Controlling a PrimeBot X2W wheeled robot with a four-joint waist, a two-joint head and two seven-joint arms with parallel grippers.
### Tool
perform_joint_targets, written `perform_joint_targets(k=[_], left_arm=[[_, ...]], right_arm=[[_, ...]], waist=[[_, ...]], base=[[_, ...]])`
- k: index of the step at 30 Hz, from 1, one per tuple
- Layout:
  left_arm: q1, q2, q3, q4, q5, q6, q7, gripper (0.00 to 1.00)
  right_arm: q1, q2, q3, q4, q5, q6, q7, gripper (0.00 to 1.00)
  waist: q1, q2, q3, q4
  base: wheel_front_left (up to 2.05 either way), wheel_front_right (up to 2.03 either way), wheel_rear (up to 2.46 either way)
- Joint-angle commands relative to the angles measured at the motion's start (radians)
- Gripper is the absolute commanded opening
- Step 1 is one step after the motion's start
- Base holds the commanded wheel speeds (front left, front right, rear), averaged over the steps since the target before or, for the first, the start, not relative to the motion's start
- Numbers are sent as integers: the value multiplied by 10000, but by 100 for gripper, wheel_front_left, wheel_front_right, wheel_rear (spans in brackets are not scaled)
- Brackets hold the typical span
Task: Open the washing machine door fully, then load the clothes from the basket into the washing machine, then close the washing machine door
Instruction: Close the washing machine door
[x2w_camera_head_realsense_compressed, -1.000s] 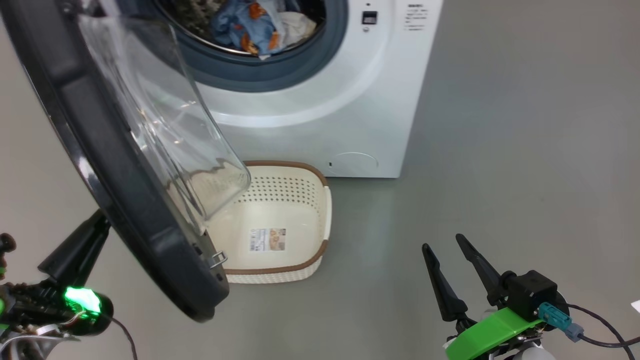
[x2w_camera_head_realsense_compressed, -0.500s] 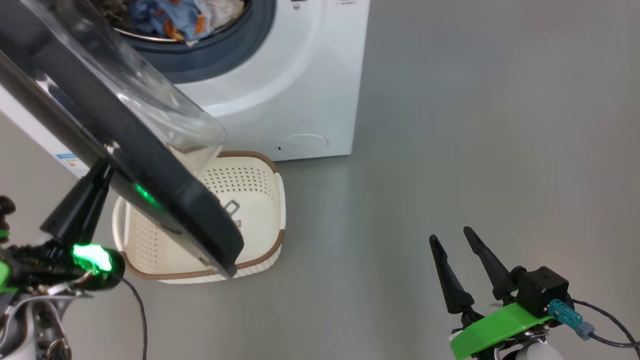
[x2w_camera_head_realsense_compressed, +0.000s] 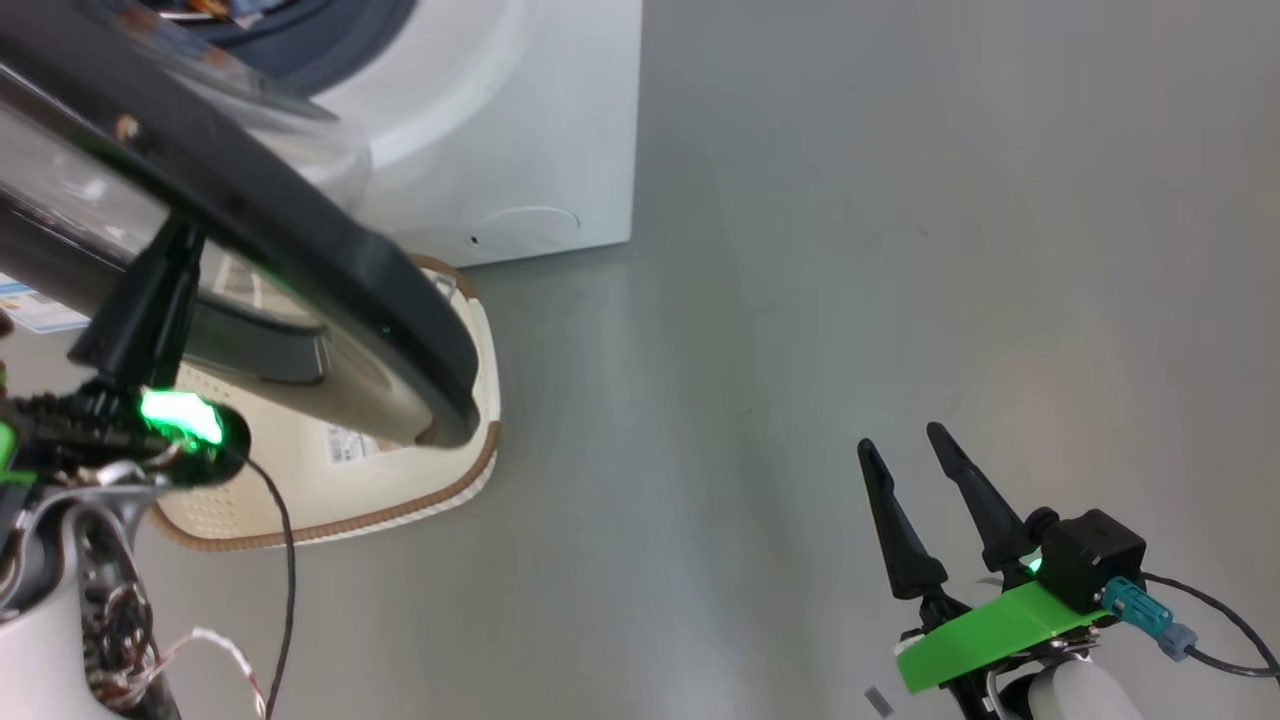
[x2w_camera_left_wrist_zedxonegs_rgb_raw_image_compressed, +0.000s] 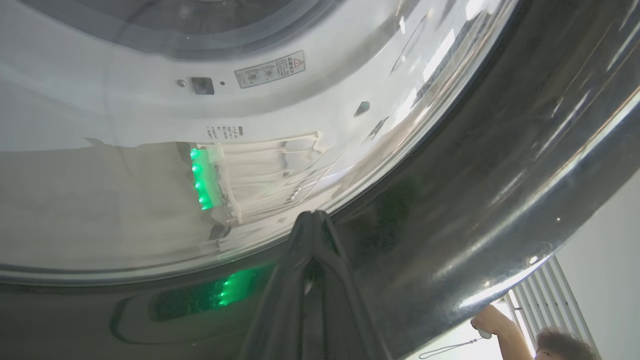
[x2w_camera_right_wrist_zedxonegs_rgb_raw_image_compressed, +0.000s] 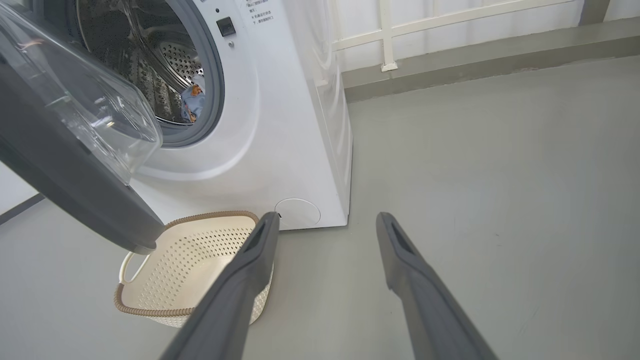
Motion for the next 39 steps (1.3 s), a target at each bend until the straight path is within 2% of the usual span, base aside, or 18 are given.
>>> perform_joint_targets(k=[1, 17, 30, 39], left_arm=[[-439, 214, 110, -104, 121, -157, -36, 0], [-1493, 223, 401, 1063, 677, -274, -849, 0], [-377, 212, 953, 837, 975, -278, -1248, 0], [806, 208, 806, 494, 844, -279, -2040, 0]], right_arm=[[-260, 36, 308, -247, 104, 88, -113, 100], [-417, 36, 251, -463, 226, 88, -119, 100], [-261, 36, 231, -251, 309, 88, -119, 100], [-24, 36, 225, -57, 280, 88, -120, 100]], waist=[[0, 0, 252, -216], [0, 0, 448, -411], [0, 0, -496, -150], [0, 0, -1363, 111]], base=[[0, 0, 0], [0, 0, 0], [0, 0, 0], [0, 0, 0]])
